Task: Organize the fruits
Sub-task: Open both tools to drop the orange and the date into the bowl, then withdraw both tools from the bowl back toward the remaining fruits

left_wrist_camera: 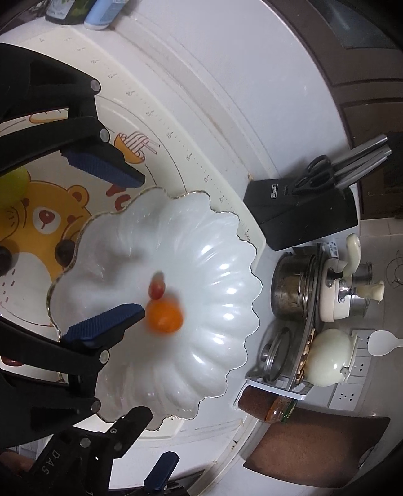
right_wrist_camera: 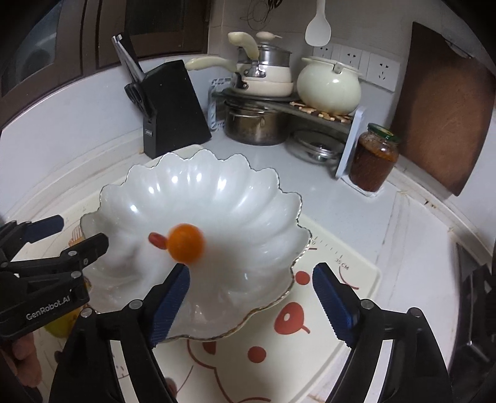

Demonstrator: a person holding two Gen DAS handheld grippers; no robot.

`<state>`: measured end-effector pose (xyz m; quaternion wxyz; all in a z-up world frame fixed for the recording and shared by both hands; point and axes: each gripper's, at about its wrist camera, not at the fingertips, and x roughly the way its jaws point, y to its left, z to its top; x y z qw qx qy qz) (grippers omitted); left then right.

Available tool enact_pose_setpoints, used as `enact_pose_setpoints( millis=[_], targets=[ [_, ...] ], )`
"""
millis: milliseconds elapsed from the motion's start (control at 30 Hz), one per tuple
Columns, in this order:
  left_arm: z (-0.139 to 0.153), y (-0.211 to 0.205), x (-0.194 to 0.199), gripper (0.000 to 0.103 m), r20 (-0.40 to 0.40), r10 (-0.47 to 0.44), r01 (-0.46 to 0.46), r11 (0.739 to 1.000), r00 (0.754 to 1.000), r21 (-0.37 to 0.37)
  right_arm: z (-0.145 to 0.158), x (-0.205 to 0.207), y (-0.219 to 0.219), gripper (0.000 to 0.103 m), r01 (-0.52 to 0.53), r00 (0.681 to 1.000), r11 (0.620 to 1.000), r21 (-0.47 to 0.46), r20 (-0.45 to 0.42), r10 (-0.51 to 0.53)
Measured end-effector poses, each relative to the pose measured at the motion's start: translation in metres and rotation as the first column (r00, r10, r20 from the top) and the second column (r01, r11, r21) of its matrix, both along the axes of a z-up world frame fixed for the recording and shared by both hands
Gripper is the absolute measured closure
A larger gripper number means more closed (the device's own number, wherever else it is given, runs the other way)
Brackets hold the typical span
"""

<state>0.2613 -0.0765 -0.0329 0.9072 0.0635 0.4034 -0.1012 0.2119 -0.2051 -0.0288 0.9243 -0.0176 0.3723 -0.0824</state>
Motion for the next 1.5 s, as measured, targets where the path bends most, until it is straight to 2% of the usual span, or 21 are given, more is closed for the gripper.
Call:
enact_pose_setpoints(
  millis=[67,267,867,1500],
  targets=[
    [0.002,0.002,-0.003,0.016,0.009,0.011,-0.011,1.0,1.0,0.007,0.001,-0.002,0.0,0.021,0.0,1.0,1.0,0.001,0.003,0.0],
    [0.009,0.006,-0.015,0.009,0.036,0.035,-0.037,0.999,0.999,0.036,0.005,-0.011,0.002,0.021,0.007,1.0,1.0,0.007,0.018,-0.007],
    [0.029,0.029,-0.06,0.009,0.067,0.084,-0.086,0.996,0.994,0.024,0.023,-0.051,0.021,0.021,-0.028,0.997,0.999,0.017,0.066,0.027],
    [0.009,0.059,-0.115,0.009,0.053,0.147,-0.147,0.989,0.988,0.01,0.005,-0.088,0.045,0.021,-0.078,0.995,0.997,0.017,0.071,0.076]
  ],
)
